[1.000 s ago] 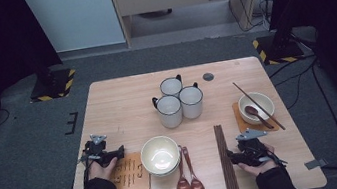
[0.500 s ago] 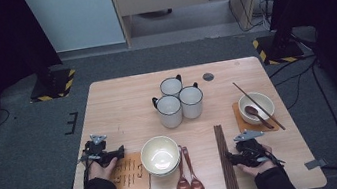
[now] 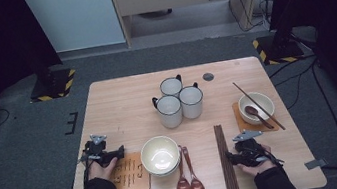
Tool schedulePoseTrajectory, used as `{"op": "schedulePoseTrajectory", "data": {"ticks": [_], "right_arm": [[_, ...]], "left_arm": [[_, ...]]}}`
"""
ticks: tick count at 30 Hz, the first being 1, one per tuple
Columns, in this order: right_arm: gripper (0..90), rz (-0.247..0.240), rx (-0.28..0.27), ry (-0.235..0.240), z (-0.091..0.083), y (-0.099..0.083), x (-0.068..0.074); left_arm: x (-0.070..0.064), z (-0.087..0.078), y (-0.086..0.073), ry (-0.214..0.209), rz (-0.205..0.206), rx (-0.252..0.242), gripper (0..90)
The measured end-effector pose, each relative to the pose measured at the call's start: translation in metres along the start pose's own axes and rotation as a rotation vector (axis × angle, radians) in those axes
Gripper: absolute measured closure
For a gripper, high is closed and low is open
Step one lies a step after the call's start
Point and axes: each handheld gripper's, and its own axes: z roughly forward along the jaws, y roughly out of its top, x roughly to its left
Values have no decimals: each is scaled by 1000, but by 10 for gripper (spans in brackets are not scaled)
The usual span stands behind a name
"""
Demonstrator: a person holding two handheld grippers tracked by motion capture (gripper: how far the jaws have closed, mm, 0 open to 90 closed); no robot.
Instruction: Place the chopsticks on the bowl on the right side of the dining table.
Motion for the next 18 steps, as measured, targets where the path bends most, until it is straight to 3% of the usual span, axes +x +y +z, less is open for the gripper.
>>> {"op": "schedulePoseTrajectory", "data": {"ticks": [18], "right_arm": [[667,-16,37,2,0,0,-3]], "left_arm": [[0,0,0,0,0,0,0]]}}
